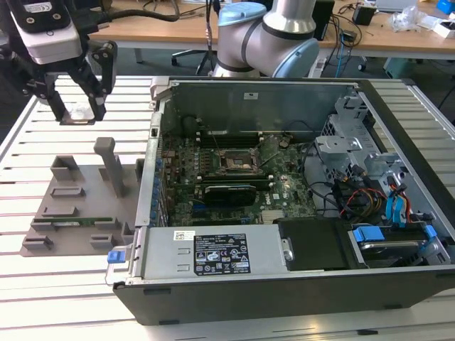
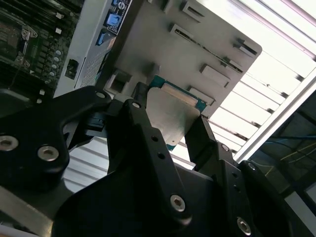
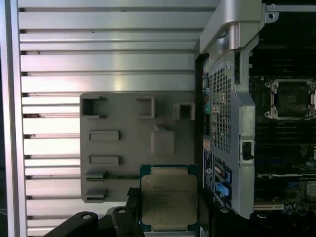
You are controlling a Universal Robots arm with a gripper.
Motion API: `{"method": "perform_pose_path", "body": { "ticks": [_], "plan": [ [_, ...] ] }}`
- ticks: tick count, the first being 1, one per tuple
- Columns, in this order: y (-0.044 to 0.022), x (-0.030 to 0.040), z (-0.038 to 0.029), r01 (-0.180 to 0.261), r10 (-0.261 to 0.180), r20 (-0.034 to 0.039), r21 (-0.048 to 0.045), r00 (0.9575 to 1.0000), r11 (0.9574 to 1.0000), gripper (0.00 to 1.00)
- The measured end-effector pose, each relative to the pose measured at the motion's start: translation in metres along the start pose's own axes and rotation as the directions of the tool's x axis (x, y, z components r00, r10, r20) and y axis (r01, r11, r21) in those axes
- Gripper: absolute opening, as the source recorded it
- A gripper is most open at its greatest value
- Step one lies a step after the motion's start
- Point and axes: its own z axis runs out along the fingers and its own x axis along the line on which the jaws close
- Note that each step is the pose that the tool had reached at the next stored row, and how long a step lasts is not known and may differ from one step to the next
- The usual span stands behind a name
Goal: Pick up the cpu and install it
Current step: 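Pick up the cpu and move it towards the insertion slot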
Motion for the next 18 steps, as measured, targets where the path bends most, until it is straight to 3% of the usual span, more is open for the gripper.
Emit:
{"method": "perform_pose_path", "body": {
  "ticks": [18],
  "plan": [
    [0.0043, -0.0175, 0.0085, 0.000, 0.000, 0.0001, 0.0140, 1.0000, 0.9999, 0.55]
  ]
}}
